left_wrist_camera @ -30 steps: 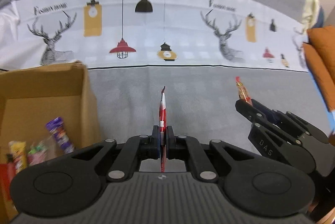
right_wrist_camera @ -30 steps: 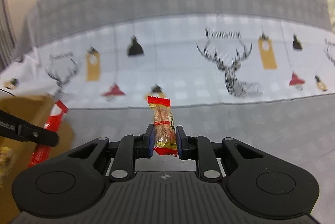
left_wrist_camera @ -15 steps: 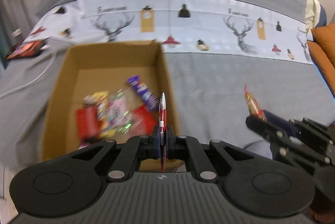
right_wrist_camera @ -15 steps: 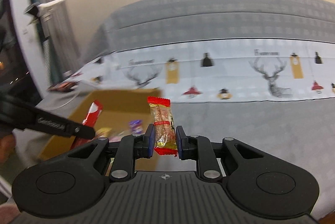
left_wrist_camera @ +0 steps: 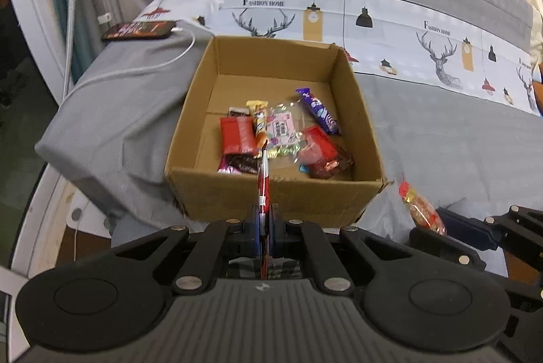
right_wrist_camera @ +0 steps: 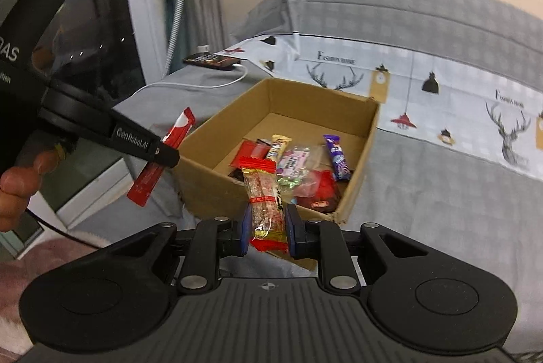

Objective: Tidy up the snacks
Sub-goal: 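Carry the red coffee stick and orange candy over the box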

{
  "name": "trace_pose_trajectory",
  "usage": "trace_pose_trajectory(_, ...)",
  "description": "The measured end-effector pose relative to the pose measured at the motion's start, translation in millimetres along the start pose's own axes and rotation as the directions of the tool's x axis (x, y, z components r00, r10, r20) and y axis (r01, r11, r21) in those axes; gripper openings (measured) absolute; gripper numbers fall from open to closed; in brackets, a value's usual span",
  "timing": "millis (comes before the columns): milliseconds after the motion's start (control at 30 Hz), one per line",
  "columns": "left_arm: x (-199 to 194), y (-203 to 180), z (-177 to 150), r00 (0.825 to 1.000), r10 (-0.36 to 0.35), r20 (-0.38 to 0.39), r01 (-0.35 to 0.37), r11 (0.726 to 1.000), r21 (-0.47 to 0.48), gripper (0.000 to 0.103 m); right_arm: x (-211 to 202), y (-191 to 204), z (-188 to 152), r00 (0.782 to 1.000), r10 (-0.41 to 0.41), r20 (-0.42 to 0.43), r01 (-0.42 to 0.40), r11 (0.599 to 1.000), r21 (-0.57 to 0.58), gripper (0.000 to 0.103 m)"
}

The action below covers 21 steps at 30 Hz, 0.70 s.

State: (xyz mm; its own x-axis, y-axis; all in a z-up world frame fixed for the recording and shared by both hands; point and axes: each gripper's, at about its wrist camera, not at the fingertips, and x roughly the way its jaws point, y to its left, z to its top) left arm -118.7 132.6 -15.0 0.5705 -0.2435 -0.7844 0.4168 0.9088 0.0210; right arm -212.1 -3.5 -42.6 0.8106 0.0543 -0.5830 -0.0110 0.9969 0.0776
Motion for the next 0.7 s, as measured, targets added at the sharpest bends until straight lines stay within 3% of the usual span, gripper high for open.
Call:
trace_pose_trajectory(267, -6, 8, -6, 1.0, -0.014, 0.019, 0.015, 1.0, -0.019, 0.005, -4, 21, 1, 1.0, -0.01, -0.016, 0.009, 0.998, -0.068, 0.022)
trace_pose_trajectory(700, 3, 13, -7, 1.0, -0.029, -0.005, 0.029, 0.999, -0.03, 0.005, 3, 25, 3, 0.999, -0.026, -0.04, 0.023, 0.996, -0.084, 0.022)
